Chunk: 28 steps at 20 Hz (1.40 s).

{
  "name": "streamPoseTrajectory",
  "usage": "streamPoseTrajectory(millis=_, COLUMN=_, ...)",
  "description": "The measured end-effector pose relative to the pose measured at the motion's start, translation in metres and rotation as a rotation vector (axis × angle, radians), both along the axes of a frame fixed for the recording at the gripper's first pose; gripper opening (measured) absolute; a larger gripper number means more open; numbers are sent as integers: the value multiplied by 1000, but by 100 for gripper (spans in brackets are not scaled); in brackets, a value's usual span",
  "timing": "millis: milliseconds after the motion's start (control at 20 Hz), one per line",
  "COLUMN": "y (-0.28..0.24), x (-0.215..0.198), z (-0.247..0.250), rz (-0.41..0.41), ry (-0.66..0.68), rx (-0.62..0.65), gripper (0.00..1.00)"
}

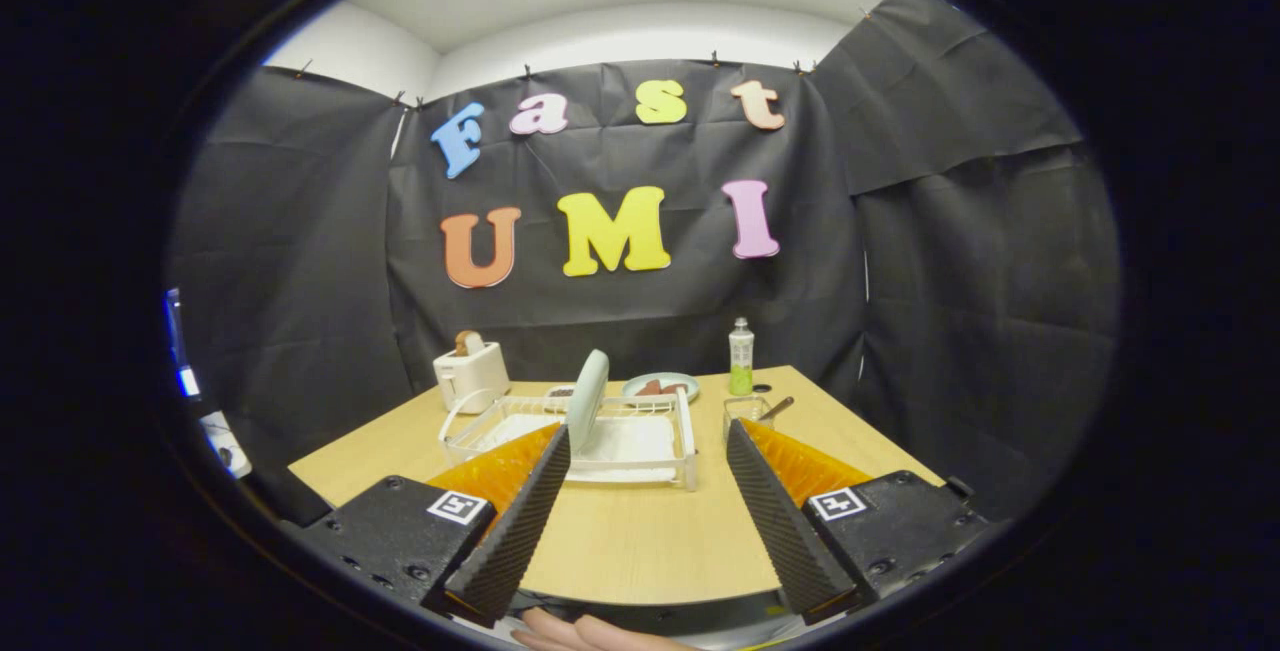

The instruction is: Take the plate from the dish rack, then take the spoon from the basket and place it into the plate.

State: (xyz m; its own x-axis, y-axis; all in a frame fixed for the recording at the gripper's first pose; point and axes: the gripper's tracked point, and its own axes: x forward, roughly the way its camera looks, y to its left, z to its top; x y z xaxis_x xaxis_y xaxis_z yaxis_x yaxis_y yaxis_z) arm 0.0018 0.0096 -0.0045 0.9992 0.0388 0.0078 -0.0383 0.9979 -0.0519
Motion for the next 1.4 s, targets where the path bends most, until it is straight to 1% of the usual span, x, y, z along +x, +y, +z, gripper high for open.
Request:
streamPoseTrajectory(millis=100, y=2, x=7, z=-2, rz=1, ry=25, rx=-3, gripper=100)
streamPoseTrajectory(millis=200, y=3, x=17, z=10, rz=-7, ry=14, rx=-10, gripper=100)
streamPoseTrajectory(millis=350, y=7, x=42, z=21, rz=-22, ry=32, rx=-39, gripper=100)
streamPoseTrajectory(millis=700, y=24, x=109, z=64, rz=-46, ry=109, rx=-82, gripper=100)
streamPoseTrajectory(millis=850, y=33, x=148, z=78, rz=-61, ry=160, rx=-117, gripper=100)
streamPoseTrajectory(millis=950, y=39, x=180, z=83, rz=-74, ry=209, rx=-153, gripper=100)
streamPoseTrajectory(millis=1150, y=53, x=242, z=70, rz=-115, ry=393, rx=-212, gripper=100)
streamPoseTrajectory(millis=1250, y=63, x=269, z=60, rz=-118, ry=504, rx=-197, gripper=100)
streamPoseTrajectory(millis=1400, y=84, x=297, z=53, rz=-113, ry=616, rx=-171, gripper=100)
